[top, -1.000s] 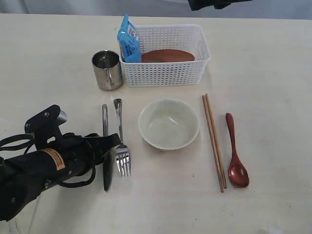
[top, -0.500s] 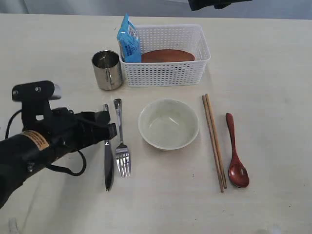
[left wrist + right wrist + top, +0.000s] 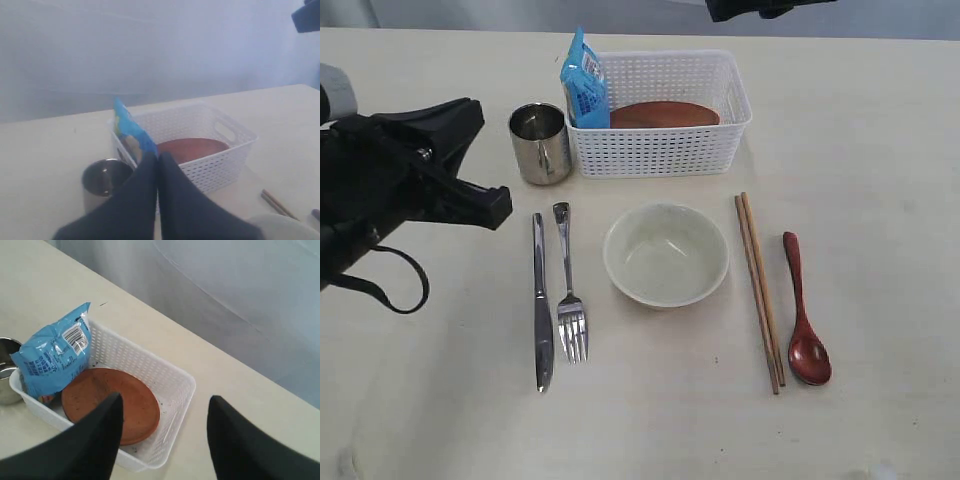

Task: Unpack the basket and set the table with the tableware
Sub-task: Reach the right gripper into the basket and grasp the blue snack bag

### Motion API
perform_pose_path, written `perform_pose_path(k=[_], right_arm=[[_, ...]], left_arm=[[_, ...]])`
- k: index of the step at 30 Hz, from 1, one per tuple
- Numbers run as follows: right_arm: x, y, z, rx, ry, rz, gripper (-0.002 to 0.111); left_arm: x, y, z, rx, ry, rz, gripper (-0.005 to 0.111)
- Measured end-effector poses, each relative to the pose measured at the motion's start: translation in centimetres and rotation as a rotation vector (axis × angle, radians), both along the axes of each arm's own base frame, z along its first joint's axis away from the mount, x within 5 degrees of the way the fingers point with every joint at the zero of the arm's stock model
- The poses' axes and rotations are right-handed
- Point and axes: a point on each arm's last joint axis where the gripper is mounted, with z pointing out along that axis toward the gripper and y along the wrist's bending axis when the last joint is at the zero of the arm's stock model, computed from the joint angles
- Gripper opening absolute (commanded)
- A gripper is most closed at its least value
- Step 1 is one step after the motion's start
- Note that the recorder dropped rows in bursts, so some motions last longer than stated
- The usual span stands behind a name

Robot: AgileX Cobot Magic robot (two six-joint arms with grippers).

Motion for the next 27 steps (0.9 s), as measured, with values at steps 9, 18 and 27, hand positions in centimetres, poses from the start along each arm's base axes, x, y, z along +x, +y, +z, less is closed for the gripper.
perform_pose_path(k=[9,18,27], right_arm=[[0.1,0.3,0.3,0.025,-0.032,0.022,0.049],[0.6,0.6,-0.7,0.010,-0.006,0.023,0.049],[2.7,2.1,-4.7,0.001,0.083,0.023,0.049]], left_arm=[[3.3,0.7,1.8,0.043,0.100,0.060,0.000],[7.1,1.0,4.5,0.100,0.284,0.004,0.000],[8.1,1.8,3.1,0.125,0.365,0.029,0.000]])
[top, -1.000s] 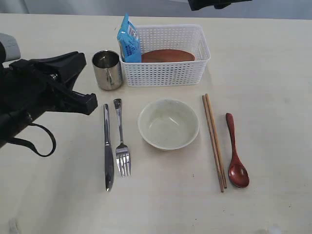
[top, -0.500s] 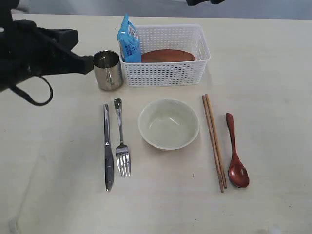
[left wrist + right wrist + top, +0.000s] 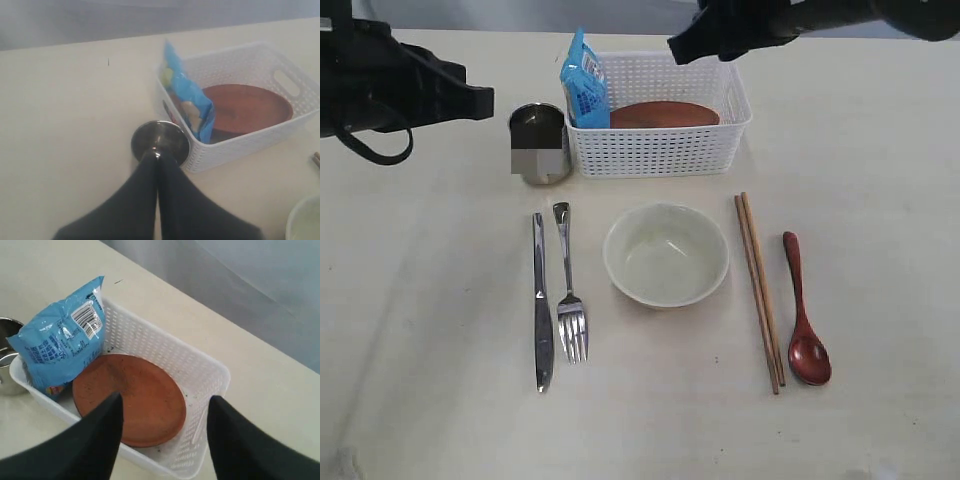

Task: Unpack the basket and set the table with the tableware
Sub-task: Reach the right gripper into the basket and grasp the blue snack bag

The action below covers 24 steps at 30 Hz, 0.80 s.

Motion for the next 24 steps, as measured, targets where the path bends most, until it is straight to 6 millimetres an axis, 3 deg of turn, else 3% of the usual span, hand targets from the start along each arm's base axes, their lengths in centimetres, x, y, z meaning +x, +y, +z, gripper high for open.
perform_pose_path(k=[7,13,18,24], right_arm=[[2.6,1.4,-1.5,0.010,0.057,-0.049,0.051],[5.7,3.3,-1.8,0.008,0.156,-0.104,0.074],[6.8,5.5,-2.4,0.090,0.254,-0.022,0.073],[6.9,8.4,-4.7,0.189,0.325,0.081,0.073]], left_arm=[[0.1,-0.1,-0.2,0.003,0.010,-0.002,0.000],[0.1,-0.1,-0.2,0.008,0.007,-0.005,0.000],[0.1,-0.1,-0.2,0.011,0.006,-0.007,0.000],[-0.1,0.1,-0.6,0.019,0.003,0.001,0.000]])
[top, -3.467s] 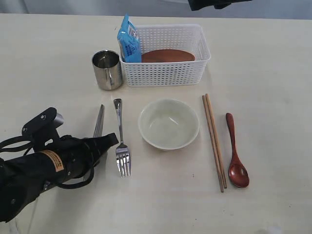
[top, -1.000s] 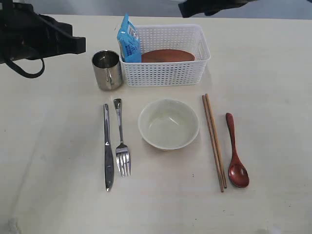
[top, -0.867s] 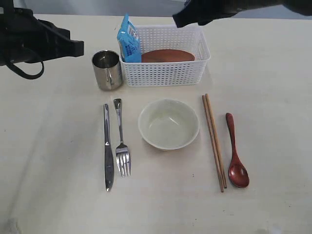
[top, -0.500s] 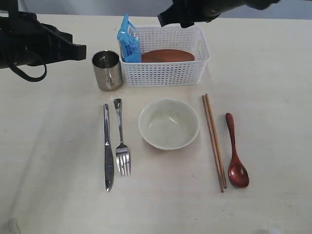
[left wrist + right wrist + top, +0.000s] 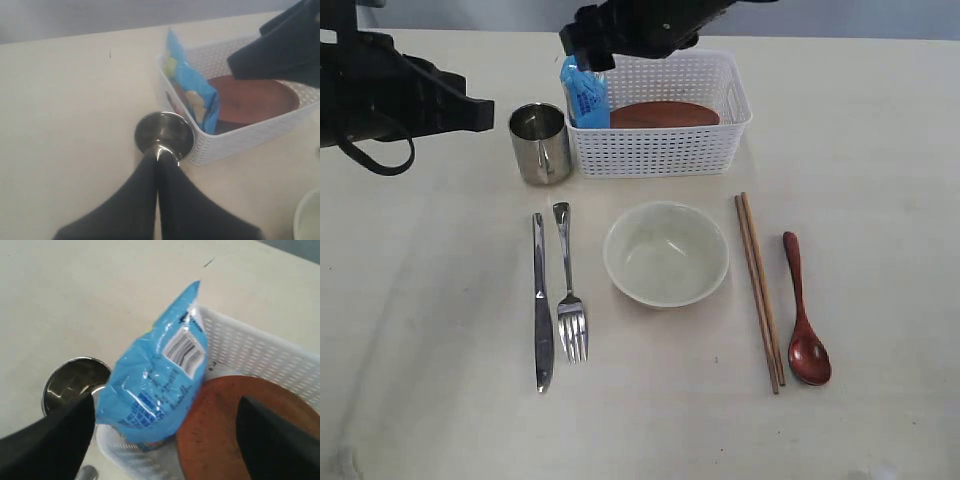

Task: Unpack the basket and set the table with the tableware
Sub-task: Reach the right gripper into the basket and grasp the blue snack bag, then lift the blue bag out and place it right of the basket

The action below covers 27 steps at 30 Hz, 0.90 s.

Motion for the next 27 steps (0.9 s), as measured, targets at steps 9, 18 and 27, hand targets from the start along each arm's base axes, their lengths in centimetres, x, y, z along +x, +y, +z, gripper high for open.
perform_pose_path(k=[9,18,27], right_arm=[[-0.2,3.1,-2.8,0.034,-0.048,0.032,0.073],[0.0,4.2,-4.7,0.039,-0.061,0.031,0.073],[0.3,4.2,-5.2,0.047,-0.074,0.019,0.031]], left_arm=[[0.0,0.0,0.1,0.001,-0.008,0.003,0.000],[0.1,0.0,0.1,0.001,-0.009,0.004,0.000],[0.1,0.0,0.1,0.004,-0.011,0.002,0.000]])
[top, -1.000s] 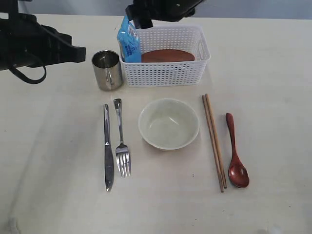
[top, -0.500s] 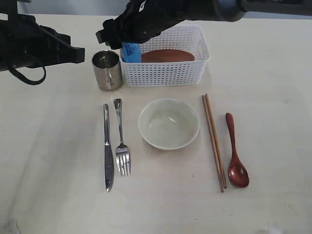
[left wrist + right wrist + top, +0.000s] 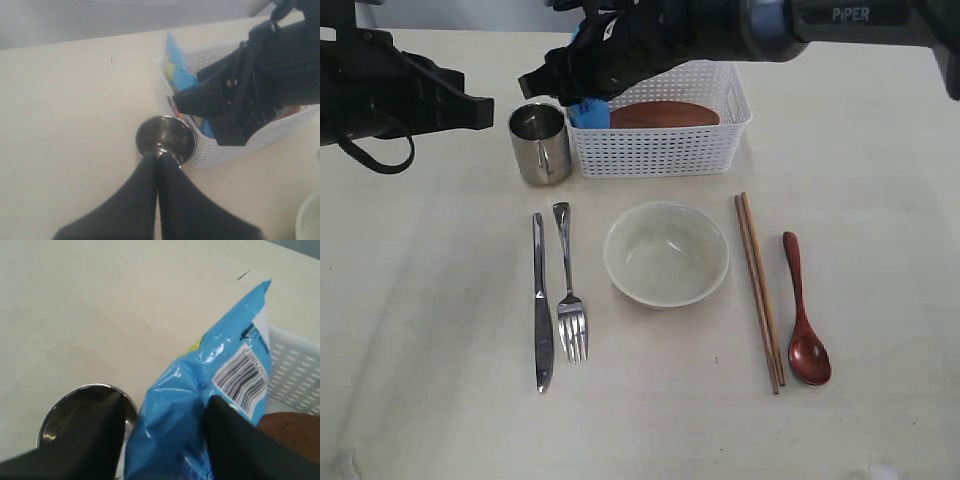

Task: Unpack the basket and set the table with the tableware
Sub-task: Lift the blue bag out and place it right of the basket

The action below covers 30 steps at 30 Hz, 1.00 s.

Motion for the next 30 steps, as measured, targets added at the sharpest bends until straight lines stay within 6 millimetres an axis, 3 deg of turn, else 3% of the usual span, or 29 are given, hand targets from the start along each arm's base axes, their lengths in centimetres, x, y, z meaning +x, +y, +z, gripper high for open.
perform_pose_path(k=[8,16,25,30], right_arm=[[0.1,0.0,0.1,0.008,-0.011,-0.004,-0.001],[0.1,0.0,0.7,0.020,-0.030,-0.007,0.000],[-0.7,-0.9,6.0,0.050,-0.134,0.011,0.000],[-1.1,-3.7,10.1,0.041,-0.154,-0.005,0.000]], left_arm=[[0.0,0.0,0.0,0.000,0.000,0.000,0.000],[0.0,0.0,0.0,0.001,-0.004,0.001,0.000],[0.0,0.0,0.0,0.010,-0.008,-0.005,0.000],[0.0,0.0,0.0,0.011,-0.009,-0.006,0.000]])
